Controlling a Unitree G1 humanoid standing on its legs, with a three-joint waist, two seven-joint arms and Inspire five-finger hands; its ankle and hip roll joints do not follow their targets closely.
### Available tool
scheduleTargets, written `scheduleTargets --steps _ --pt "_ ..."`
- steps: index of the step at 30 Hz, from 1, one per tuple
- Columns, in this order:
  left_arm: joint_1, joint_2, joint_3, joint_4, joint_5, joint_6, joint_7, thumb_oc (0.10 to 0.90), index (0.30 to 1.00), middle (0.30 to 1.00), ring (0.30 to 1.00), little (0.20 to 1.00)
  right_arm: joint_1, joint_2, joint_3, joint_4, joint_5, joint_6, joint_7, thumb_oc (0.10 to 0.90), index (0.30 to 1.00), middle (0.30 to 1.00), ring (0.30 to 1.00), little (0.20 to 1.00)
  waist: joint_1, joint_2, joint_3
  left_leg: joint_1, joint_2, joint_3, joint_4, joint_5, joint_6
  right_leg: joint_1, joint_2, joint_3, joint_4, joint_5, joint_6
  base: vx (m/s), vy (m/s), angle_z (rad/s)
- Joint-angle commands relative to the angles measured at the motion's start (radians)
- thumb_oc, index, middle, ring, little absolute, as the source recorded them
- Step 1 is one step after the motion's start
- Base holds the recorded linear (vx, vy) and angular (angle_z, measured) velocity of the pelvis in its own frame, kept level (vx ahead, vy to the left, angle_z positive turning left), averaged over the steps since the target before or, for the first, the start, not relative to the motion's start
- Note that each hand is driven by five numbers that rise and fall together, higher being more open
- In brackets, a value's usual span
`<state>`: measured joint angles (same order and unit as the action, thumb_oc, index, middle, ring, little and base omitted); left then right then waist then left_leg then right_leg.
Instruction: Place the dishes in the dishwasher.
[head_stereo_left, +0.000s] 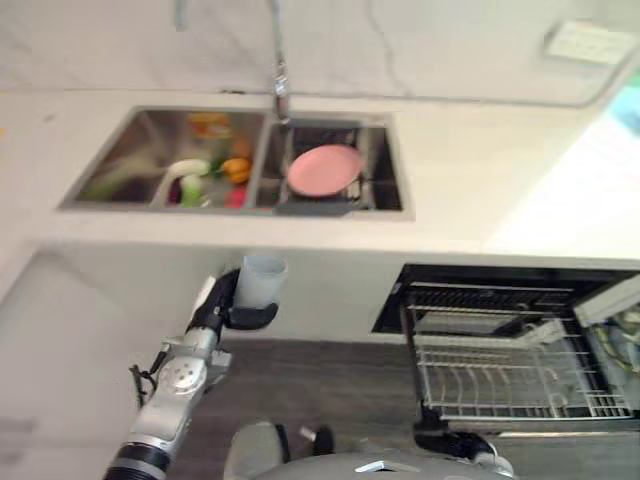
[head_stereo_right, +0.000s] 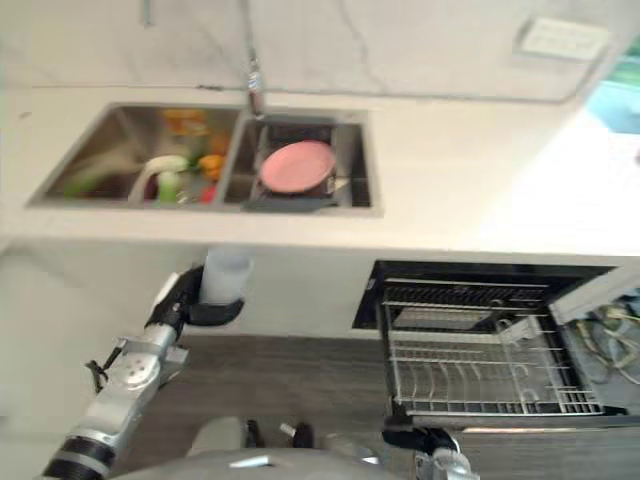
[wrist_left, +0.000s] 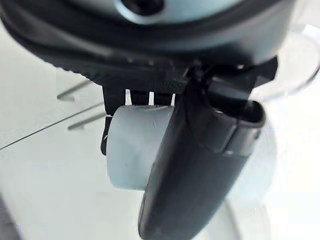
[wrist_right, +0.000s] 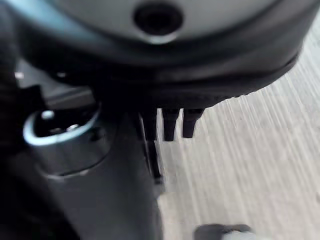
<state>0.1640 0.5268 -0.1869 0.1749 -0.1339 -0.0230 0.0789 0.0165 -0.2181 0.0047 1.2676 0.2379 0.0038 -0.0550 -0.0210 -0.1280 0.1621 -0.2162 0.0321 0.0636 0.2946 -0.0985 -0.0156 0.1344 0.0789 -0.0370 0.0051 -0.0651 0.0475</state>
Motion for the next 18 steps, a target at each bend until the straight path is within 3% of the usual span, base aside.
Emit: scheduleTargets --steps 1,2,4,11,18 --pt "-0.199 -0.100 0.098 -0.153 -0.050 -0.141 0.089 0.400 0.300 0.300 0.300 0.300 0.039 -0.090 0.018 -0.024 0.014 -0.014 -0.030 0.800 0.900 0.900 0.900 0.900 -0.032 0.088 -0.011 0.193 0.033 -0.169 -0.148 0.052 -0.062 -0.061 -0.142 -0.026 0.029 0.027 0.020 0.26 0.358 -1.64" --pt "-0.215 -0.107 0.089 -0.143 -0.056 -0.141 0.092 0.400 0.300 0.300 0.300 0.300 0.043 -0.094 -0.001 -0.013 0.017 -0.017 -0.033 0.800 0.900 0.900 0.900 0.900 -0.053 0.110 -0.025 0.233 0.047 -0.158 -0.219 0.055 -0.073 -0.073 -0.154 -0.026 0.052 0.015 0.028 0.20 0.296 -0.94" --pt "-0.216 -0.104 0.088 -0.146 -0.049 -0.136 0.087 0.400 0.300 0.300 0.300 0.300 0.052 -0.097 -0.009 -0.013 0.014 -0.011 -0.028 0.800 0.900 0.900 0.900 0.900 -0.066 0.124 -0.038 0.280 0.035 -0.141 -0.269 0.046 -0.056 -0.082 -0.171 -0.005 0.076 0.015 0.040 0.20 0.357 -0.66" --pt "-0.257 -0.084 0.084 -0.132 -0.033 -0.127 0.081 0.400 0.300 0.300 0.300 0.300 0.058 -0.079 -0.020 0.018 0.012 0.005 -0.019 0.800 0.900 0.900 0.900 0.900 -0.088 0.122 -0.032 0.313 -0.014 -0.086 -0.294 0.015 -0.004 -0.105 -0.219 0.053 0.089 0.070 0.083 0.04 0.220 -0.07" --pt "-0.265 -0.091 0.077 -0.124 -0.038 -0.123 0.068 0.400 0.300 0.300 0.300 0.300 0.066 -0.069 -0.026 0.018 0.016 0.006 -0.008 0.800 0.900 0.900 0.900 0.900 -0.094 0.113 -0.033 0.349 -0.039 -0.022 -0.315 -0.003 0.030 -0.137 -0.234 0.115 0.105 0.129 0.115 -0.01 0.161 -0.37"
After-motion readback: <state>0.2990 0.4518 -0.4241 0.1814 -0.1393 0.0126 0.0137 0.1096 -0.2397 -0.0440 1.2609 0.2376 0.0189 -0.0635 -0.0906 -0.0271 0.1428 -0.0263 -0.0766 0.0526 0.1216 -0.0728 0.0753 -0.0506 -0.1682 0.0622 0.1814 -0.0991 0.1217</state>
